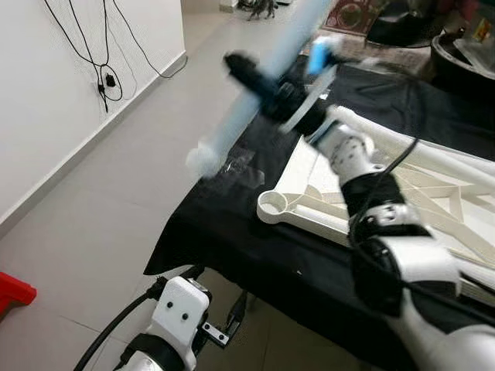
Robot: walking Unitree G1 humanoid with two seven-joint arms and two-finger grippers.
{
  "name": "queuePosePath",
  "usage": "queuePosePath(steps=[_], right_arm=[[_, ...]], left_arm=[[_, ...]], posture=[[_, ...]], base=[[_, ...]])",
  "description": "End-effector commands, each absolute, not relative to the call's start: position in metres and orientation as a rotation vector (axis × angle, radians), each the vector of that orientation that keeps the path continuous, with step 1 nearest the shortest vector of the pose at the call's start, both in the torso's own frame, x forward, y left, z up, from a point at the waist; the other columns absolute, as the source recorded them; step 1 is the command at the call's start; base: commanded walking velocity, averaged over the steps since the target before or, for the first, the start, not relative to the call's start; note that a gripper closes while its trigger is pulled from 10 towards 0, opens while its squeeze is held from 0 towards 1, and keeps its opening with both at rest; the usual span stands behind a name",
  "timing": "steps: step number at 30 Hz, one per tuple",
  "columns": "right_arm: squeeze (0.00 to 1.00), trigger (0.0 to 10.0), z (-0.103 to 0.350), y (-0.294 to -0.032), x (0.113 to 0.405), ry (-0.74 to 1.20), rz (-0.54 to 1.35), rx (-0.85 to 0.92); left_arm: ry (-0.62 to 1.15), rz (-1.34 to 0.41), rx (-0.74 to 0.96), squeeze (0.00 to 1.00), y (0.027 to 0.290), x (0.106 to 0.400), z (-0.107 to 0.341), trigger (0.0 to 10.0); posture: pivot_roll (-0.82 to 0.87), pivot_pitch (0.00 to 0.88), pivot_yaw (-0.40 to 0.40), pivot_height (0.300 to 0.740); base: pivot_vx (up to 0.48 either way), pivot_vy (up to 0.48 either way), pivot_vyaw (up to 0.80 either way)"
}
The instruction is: Building children table
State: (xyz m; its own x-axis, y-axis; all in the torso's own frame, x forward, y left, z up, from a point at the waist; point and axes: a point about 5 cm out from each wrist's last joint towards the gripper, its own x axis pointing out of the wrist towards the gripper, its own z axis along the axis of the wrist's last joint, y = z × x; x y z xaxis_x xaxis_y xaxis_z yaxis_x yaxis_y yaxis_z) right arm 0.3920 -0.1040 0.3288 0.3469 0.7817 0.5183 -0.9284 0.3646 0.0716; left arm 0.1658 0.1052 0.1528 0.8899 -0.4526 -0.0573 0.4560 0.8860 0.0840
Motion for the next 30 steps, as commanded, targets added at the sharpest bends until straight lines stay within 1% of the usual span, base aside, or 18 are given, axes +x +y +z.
queuePosePath(steps=[1, 2, 5, 6, 7, 8, 10, 13, 20, 30], right_arm=[[0.0, 10.0, 0.324, -0.106, 0.393, -0.437, 1.138, 0.319], [0.0, 10.0, 0.324, -0.106, 0.393, -0.437, 1.138, 0.319], [0.0, 10.0, 0.308, -0.121, 0.392, -0.367, 1.143, 0.111], [0.0, 10.0, 0.308, -0.121, 0.392, -0.367, 1.143, 0.111], [0.0, 10.0, 0.3, -0.124, 0.391, -0.328, 1.167, 0.045], [0.0, 10.0, 0.3, -0.124, 0.391, -0.328, 1.167, 0.045], [0.0, 10.0, 0.289, -0.13, 0.389, -0.269, 1.2, -0.016], [0.0, 10.0, 0.283, -0.137, 0.387, -0.234, 1.246, -0.03], [0.0, 10.0, 0.278, -0.143, 0.386, -0.216, 1.273, -0.06], [0.0, 10.0, 0.274, -0.146, 0.388, -0.189, 1.226, -0.11]], left_arm=[[0.049, -0.471, 0.099, 0.0, 0.105, 0.164, 0.152, 10.0], [0.049, -0.471, 0.099, 0.0, 0.105, 0.164, 0.152, 10.0], [0.052, -0.469, 0.1, 0.0, 0.105, 0.162, 0.152, 10.0], [0.052, -0.469, 0.1, 0.0, 0.105, 0.162, 0.152, 10.0], [0.054, -0.469, 0.1, 0.0, 0.105, 0.162, 0.152, 10.0], [0.054, -0.469, 0.1, 0.0, 0.105, 0.162, 0.152, 10.0], [0.059, -0.469, 0.099, 0.0, 0.105, 0.161, 0.151, 10.0], [0.062, -0.471, 0.099, 0.0, 0.105, 0.16, 0.151, 10.0], [0.065, -0.473, 0.099, 0.0, 0.105, 0.159, 0.151, 10.0], [0.069, -0.476, 0.095, 0.0, 0.105, 0.156, 0.152, 10.0]], posture=[[0.16, 0.157, -0.116, 0.74], [0.16, 0.157, -0.116, 0.74], [0.17, 0.156, -0.118, 0.74], [0.17, 0.156, -0.118, 0.74], [0.17, 0.156, -0.118, 0.74], [0.17, 0.156, -0.118, 0.74], [0.17, 0.156, -0.116, 0.74], [0.17, 0.157, -0.114, 0.74], [0.17, 0.166, -0.115, 0.74], [0.16, 0.173, -0.114, 0.74]], base=[[0.0, 0.0, 0.0], [0.0, 0.0, 0.0], [0.0, 0.0, 0.0], [0.0, 0.0, 0.0], [0.0, 0.0, 0.0], [0.0, 0.0, 0.0], [0.0, 0.0, 0.0], [0.0, 0.0, 0.0], [0.0, 0.0, 0.0], [0.0, 0.0, 0.0]])
